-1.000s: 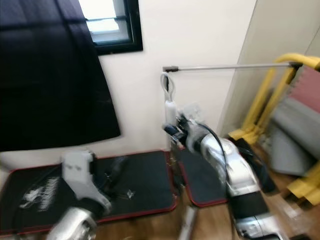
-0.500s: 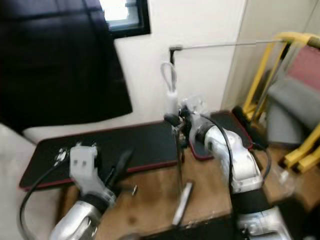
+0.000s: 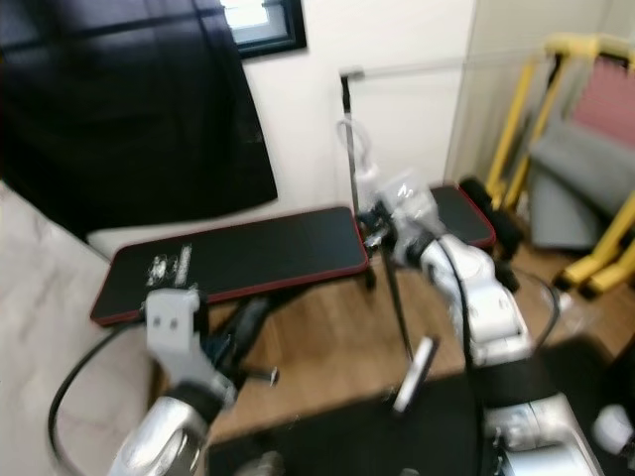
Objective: Sweep floor
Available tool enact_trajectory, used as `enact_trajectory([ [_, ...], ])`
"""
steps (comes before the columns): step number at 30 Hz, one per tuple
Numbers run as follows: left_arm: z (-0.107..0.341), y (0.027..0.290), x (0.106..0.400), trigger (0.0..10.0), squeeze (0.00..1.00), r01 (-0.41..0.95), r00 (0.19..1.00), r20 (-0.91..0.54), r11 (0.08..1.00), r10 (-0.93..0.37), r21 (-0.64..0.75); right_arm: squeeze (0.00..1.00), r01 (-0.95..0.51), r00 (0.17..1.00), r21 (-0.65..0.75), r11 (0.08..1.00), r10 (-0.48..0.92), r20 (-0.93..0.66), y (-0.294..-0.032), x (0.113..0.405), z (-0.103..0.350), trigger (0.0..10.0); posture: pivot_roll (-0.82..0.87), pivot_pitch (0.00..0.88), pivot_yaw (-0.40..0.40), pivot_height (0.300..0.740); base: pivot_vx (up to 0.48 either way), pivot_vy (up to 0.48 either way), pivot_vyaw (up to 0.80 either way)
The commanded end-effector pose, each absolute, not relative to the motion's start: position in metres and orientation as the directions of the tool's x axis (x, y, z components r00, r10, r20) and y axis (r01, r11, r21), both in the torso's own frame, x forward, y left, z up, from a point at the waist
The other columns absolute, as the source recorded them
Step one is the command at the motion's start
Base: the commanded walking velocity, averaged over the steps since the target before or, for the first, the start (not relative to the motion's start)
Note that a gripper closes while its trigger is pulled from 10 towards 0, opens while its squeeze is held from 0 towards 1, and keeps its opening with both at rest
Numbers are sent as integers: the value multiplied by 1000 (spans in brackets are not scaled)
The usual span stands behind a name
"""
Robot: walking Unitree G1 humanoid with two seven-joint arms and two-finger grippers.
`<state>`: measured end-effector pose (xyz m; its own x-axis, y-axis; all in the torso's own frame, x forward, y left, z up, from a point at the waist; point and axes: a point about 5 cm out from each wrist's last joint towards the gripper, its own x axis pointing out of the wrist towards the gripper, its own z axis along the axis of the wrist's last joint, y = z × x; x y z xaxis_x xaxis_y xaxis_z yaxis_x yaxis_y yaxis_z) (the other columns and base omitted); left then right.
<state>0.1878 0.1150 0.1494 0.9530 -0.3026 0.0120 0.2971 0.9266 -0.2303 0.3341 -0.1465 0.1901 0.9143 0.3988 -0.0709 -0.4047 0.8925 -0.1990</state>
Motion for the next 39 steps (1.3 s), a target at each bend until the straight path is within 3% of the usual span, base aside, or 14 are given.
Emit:
enact_trajectory([
  [1, 149, 117, 187, 10000, 0, 318, 946, 16, 921, -322, -225, 0, -421, 903, -212, 882, 429, -10, -138, 332, 202, 10000, -37, 37, -51, 740, 0, 0, -800],
  [16, 151, 117, 187, 10000, 0, 340, 940, 47, 908, -339, -246, 0, -457, 876, -272, 847, 481, 26, -126, 330, 208, 10000, -35, 26, -60, 740, 0, 0, -800],
  [30, 154, 116, 190, 10000, 0, 350, 937, 70, 908, -343, -233, 0, -637, 736, -302, 709, 676, 34, -111, 319, 219, 10000, -55, 15, -65, 740, 0, 0, -800],
  [35, 162, 115, 194, 10000, 0, 378, 925, 102, 915, -367, -139, 0, -713, 655, -331, 618, 756, 2, -109, 314, 223, 10000, -62, 8, -57, 740, 0, 0, -800],
  [39, 164, 115, 195, 10000, 0, 386, 921, 110, 916, -374, -113, 0, -730, 634, -335, 595, 773, -8, -109, 313, 224, 10000, -62, 8, -57, 740, 0, 0, -800],
])
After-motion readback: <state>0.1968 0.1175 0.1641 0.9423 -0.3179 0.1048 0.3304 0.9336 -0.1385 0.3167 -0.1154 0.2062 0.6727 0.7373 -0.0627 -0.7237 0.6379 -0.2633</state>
